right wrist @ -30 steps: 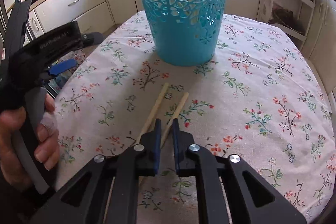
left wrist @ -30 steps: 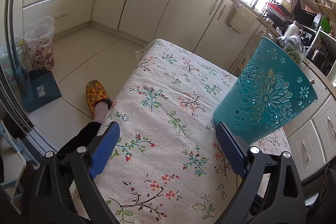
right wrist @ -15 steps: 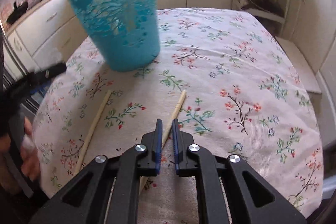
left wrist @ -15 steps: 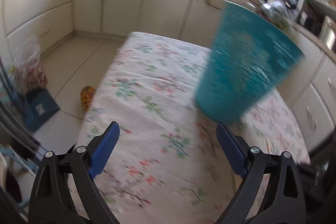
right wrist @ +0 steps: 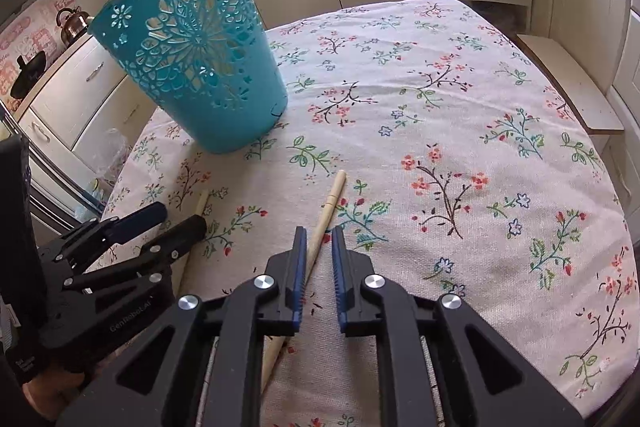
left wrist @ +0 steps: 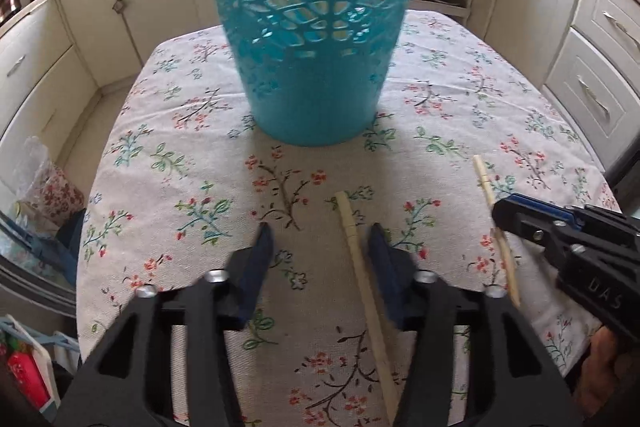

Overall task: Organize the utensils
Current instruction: 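Close the left gripper on another chopstick while the right gripper returns to the pile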

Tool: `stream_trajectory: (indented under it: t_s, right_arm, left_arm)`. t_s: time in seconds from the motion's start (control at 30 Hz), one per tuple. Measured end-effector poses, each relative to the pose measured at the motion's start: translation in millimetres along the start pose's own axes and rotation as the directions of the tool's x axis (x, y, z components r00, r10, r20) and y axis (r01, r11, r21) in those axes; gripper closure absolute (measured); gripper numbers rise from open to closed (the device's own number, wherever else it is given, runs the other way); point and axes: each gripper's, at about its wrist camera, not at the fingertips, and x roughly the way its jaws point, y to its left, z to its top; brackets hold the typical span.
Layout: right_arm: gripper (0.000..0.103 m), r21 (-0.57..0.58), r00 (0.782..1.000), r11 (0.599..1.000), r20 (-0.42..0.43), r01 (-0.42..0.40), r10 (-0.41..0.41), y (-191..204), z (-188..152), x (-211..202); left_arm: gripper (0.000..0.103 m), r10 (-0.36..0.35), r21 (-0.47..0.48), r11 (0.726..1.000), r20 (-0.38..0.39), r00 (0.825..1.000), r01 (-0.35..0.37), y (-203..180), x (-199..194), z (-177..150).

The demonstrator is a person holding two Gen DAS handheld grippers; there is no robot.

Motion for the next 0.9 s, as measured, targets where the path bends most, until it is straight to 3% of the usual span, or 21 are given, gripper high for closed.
stream_trajectory:
  t_s: [0.07,0.13,0.3,0.37,0.43,0.53,0.6,0.63,0.67,0.73,0.9]
  right_arm:
    - [0.084,-0.023,1.0,1.0,0.008,0.014,-0.014,4.6,-0.6,0.0]
    - [0.081,-0.047,1.0,0.998,0.014,0.028,-0.028,9.0,-1.7,0.7]
    - [0.078,-0.044,0.999,0.999,0.023,0.027,-0.026,8.5,-0.2,3.0]
    - [0.078,-0.049,0.999,0.998,0.031,0.036,-0.035,9.3,1.2,5.0]
    - [0.078,-0.056,0.998,0.997,0.042,0.046,-0.044,10.9,2.9,7.2]
    - [0.078,-0.077,0.996,0.995,0.053,0.071,-0.067,15.2,4.8,10.1]
    - [0.084,-0.105,0.997,0.992,0.046,0.067,-0.062,18.9,4.1,10.9]
    - [0.093,-0.12,0.998,0.991,0.04,0.061,-0.057,20.7,3.4,11.0]
    - [0.095,-0.131,0.998,0.99,0.032,0.053,-0.049,22.7,2.9,11.1]
    - [0.095,-0.151,0.999,0.988,0.034,0.039,-0.035,26.1,1.6,8.2]
    - [0.092,-0.149,0.999,0.988,0.03,0.036,-0.032,24.2,0.6,6.1]
  left_arm:
    - [0.095,-0.034,-0.016,0.999,-0.001,0.999,0.034,3.9,-0.3,0.9]
    - [0.096,-0.08,-0.063,0.995,0.011,0.997,0.08,12.6,-3.6,0.9]
    - [0.096,-0.082,-0.108,0.991,0.018,0.996,0.084,25.0,-10.8,-3.2]
    - [0.082,-0.075,-0.134,0.988,-0.025,0.997,0.071,31.1,-5.7,-2.4]
    - [0.077,-0.072,-0.133,0.989,-0.032,0.997,0.068,32.0,-4.2,-1.6]
    - [0.071,-0.04,-0.058,0.998,-0.054,0.998,0.037,21.0,0.0,2.7]
    - [0.074,-0.025,-0.029,0.999,-0.044,0.999,0.024,18.5,1.5,3.3]
    - [0.089,-0.023,-0.031,0.999,-0.038,0.999,0.022,20.4,1.6,3.2]
    - [0.096,-0.045,-0.048,0.998,-0.043,0.998,0.043,24.4,1.3,3.6]
    - [0.098,-0.06,-0.086,0.995,-0.032,0.998,0.057,33.3,-1.9,3.2]
    - [0.097,-0.027,-0.079,0.997,-0.019,0.999,0.025,37.7,-6.5,-1.3]
